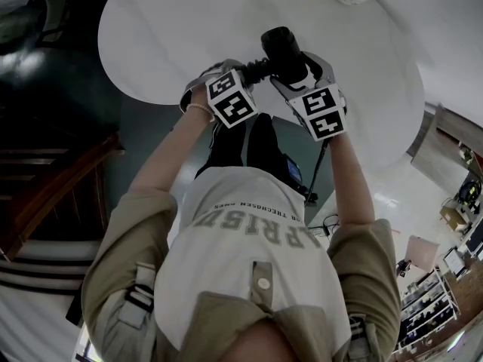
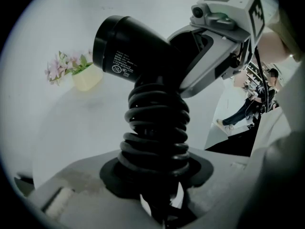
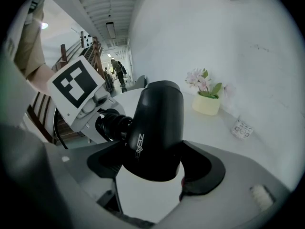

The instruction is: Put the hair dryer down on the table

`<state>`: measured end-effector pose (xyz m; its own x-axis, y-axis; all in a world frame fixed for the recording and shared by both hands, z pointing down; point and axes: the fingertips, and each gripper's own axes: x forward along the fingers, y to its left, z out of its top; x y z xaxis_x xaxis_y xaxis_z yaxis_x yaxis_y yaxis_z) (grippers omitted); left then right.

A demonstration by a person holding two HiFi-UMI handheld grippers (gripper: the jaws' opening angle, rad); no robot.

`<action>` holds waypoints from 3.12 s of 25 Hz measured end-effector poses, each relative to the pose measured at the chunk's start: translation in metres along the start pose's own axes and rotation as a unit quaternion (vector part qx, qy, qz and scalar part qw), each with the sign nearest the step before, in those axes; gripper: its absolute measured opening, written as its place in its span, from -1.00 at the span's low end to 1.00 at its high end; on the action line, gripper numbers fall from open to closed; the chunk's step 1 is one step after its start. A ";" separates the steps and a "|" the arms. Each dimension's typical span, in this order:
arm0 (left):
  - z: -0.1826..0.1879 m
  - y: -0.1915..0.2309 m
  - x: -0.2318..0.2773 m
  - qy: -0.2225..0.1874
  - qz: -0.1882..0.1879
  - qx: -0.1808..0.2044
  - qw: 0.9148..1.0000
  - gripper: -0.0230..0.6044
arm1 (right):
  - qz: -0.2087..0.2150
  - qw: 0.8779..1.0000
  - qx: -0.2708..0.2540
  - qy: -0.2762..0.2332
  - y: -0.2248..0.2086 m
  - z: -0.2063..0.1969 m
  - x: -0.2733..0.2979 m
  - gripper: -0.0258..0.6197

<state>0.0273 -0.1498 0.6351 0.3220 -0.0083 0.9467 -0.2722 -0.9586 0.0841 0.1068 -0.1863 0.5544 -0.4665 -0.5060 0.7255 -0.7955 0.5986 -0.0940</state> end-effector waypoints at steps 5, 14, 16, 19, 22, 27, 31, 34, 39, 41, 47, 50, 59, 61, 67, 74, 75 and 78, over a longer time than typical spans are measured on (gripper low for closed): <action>-0.002 -0.003 0.007 0.021 -0.010 0.006 1.000 -0.26 | 0.011 1.000 0.010 0.017 -0.003 -0.007 0.004 0.23; -0.011 -0.004 0.011 0.050 -0.034 0.009 0.998 -0.24 | 0.030 0.999 0.016 0.037 -0.002 -0.009 0.014 0.23; -0.013 -0.007 0.012 0.058 -0.044 0.011 0.997 -0.22 | 0.038 0.998 0.021 0.044 -0.002 -0.011 0.016 0.23; -0.015 -0.011 0.014 0.066 -0.064 0.004 0.996 -0.22 | 0.053 0.996 0.031 0.056 -0.001 -0.014 0.020 0.23; -0.016 -0.015 0.017 0.072 -0.078 -0.004 0.994 -0.21 | 0.067 0.995 0.036 0.069 -0.003 -0.021 0.024 0.23; -0.019 -0.016 0.020 0.092 -0.079 -0.003 0.993 -0.21 | 0.077 0.992 0.046 0.092 -0.004 -0.030 0.031 0.23; -0.021 -0.014 0.023 0.106 -0.076 0.002 0.991 -0.21 | 0.080 0.990 0.050 0.107 -0.005 -0.034 0.035 0.23; -0.025 -0.015 0.026 0.121 -0.072 0.020 0.990 -0.21 | 0.084 0.988 0.053 0.115 -0.005 -0.039 0.038 0.23; -0.028 -0.019 0.028 0.124 -0.082 0.025 0.989 -0.20 | 0.086 0.987 0.065 0.115 -0.009 -0.042 0.042 0.22; -0.028 -0.018 0.027 0.122 -0.082 0.023 0.989 -0.20 | 0.087 0.987 0.073 0.112 -0.009 -0.042 0.043 0.21; -0.028 -0.020 0.028 0.121 -0.080 0.024 0.989 -0.20 | 0.085 0.987 0.081 0.108 -0.009 -0.045 0.041 0.21; -0.028 -0.019 0.028 0.121 -0.079 0.025 0.989 -0.20 | 0.084 0.987 0.085 0.106 -0.008 -0.044 0.042 0.21; -0.026 -0.019 0.028 0.116 -0.083 0.019 0.990 -0.20 | 0.076 0.985 0.120 0.093 -0.013 -0.047 0.042 0.18; -0.024 -0.017 0.028 0.114 -0.079 0.020 0.990 -0.20 | 0.072 0.986 0.126 0.087 -0.015 -0.046 0.041 0.18; -0.024 -0.007 0.027 0.115 -0.061 0.033 0.991 -0.20 | 0.061 0.986 0.134 0.080 -0.017 -0.042 0.043 0.18; -0.021 0.004 0.030 0.123 -0.041 0.056 0.990 -0.20 | 0.054 0.984 0.148 0.078 -0.023 -0.045 0.047 0.18; -0.021 0.005 0.030 0.124 -0.038 0.059 0.990 -0.20 | 0.054 0.984 0.150 0.079 -0.023 -0.046 0.047 0.18; -0.020 0.008 0.031 0.125 -0.030 0.067 0.989 -0.20 | 0.053 0.983 0.155 0.080 -0.025 -0.048 0.049 0.18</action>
<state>0.0173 -0.1523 0.6709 0.0942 0.1038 0.9901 -0.1324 -0.9844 0.1158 0.1224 -0.1957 0.6248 -0.5065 -0.3309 0.7962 -0.8366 0.4122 -0.3608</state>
